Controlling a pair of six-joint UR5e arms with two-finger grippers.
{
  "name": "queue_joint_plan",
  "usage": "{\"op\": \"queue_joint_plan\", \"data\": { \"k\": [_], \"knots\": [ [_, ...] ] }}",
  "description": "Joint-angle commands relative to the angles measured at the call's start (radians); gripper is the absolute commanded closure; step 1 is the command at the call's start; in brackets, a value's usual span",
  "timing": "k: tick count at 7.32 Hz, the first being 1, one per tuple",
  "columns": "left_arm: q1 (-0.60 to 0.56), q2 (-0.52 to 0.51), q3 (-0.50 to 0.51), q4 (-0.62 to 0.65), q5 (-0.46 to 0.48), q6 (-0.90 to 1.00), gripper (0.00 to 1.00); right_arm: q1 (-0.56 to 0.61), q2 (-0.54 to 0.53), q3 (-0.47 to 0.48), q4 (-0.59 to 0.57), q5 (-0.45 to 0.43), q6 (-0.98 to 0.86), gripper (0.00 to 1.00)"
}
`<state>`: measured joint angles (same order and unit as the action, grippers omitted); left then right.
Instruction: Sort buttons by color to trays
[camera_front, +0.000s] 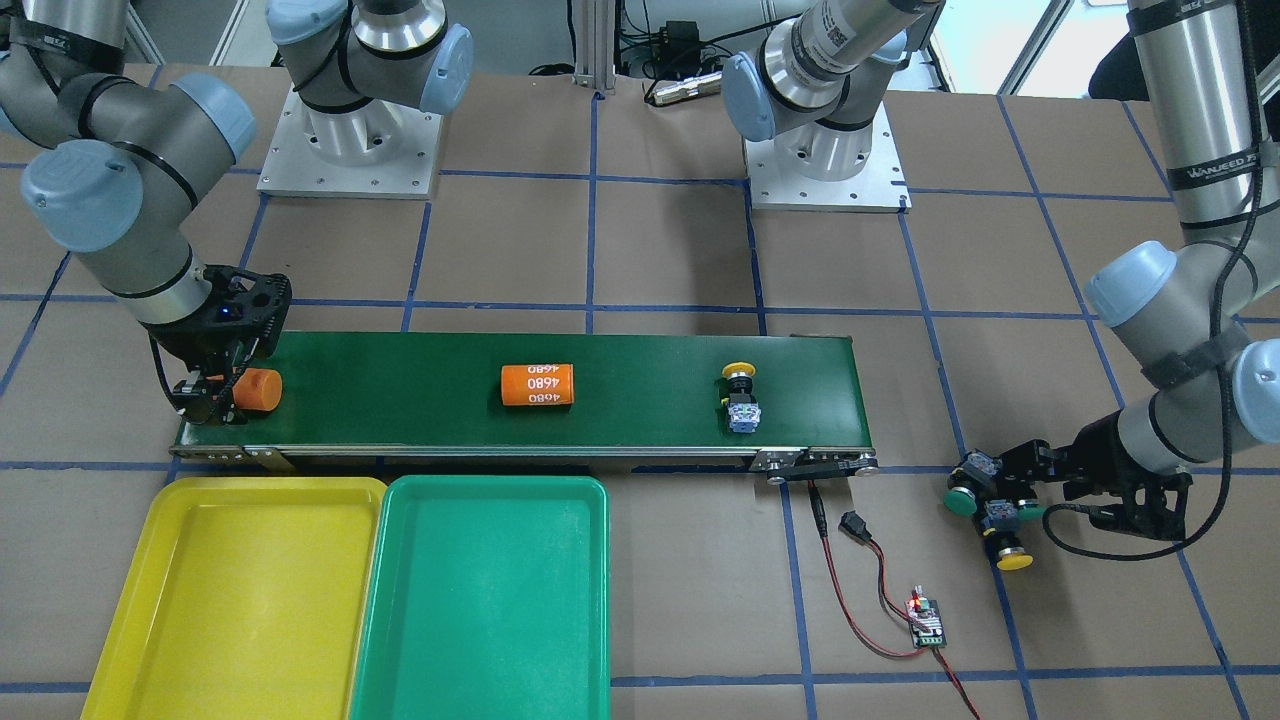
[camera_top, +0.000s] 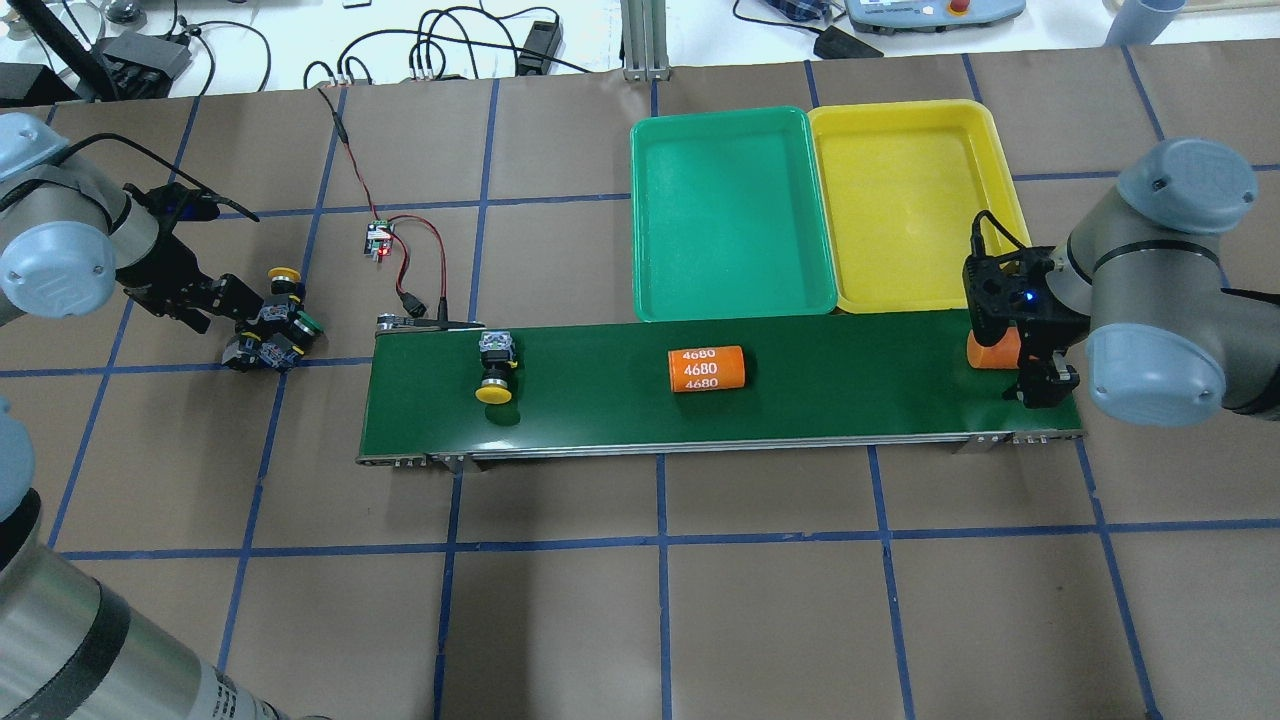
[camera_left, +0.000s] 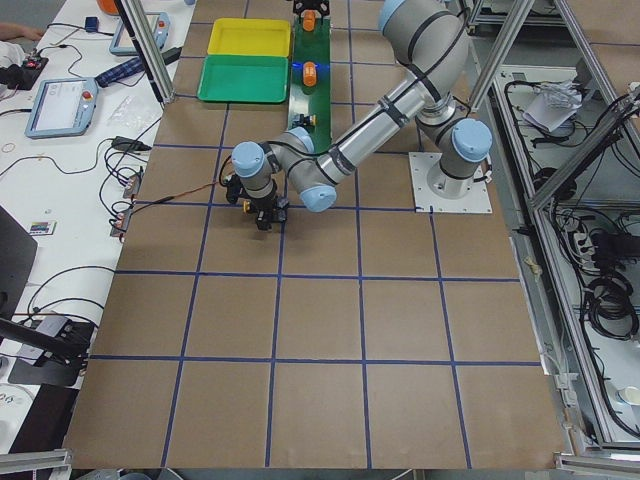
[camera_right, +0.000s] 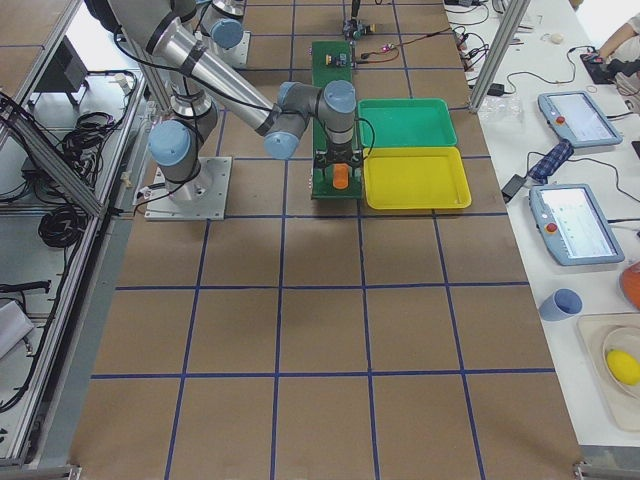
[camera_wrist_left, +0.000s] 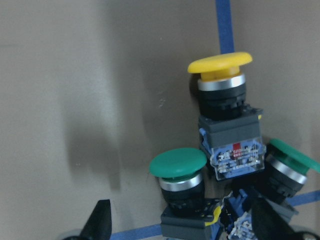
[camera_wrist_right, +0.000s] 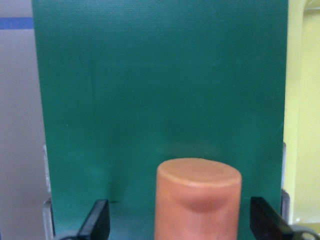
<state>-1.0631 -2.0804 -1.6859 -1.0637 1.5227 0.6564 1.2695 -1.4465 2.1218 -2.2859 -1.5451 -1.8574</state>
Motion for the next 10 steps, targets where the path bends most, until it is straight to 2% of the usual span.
{"op": "queue_joint_plan", "data": {
  "k": [1,2,4,7,9,10],
  "knots": [
    [0.000,-0.001,0.000,0.001,-0.001,0.000,0.21,0.033,-0.003,0.004,0.000,0.013,0.001,0.00],
    [0.000,-0.001,0.000,0.001,-0.001,0.000,0.29,0.083,0.001,0.003,0.000,0.026,0.004,0.00],
    [0.000,-0.001,0.000,0.001,0.001,0.000,0.35,0.184,0.006,-0.006,-0.004,0.019,0.014,0.00],
    [0.002,-0.003,-0.001,-0.002,0.000,0.000,0.35,0.167,0.014,-0.008,-0.024,0.004,0.001,0.00],
    [0.000,-0.023,-0.002,-0.001,-0.003,-0.001,0.36,0.088,0.014,-0.006,-0.014,0.003,-0.006,0.00],
    [0.000,-0.027,-0.002,-0.002,-0.003,-0.001,0.41,0.082,0.012,-0.003,-0.004,0.007,0.004,0.00]
  ]
}}
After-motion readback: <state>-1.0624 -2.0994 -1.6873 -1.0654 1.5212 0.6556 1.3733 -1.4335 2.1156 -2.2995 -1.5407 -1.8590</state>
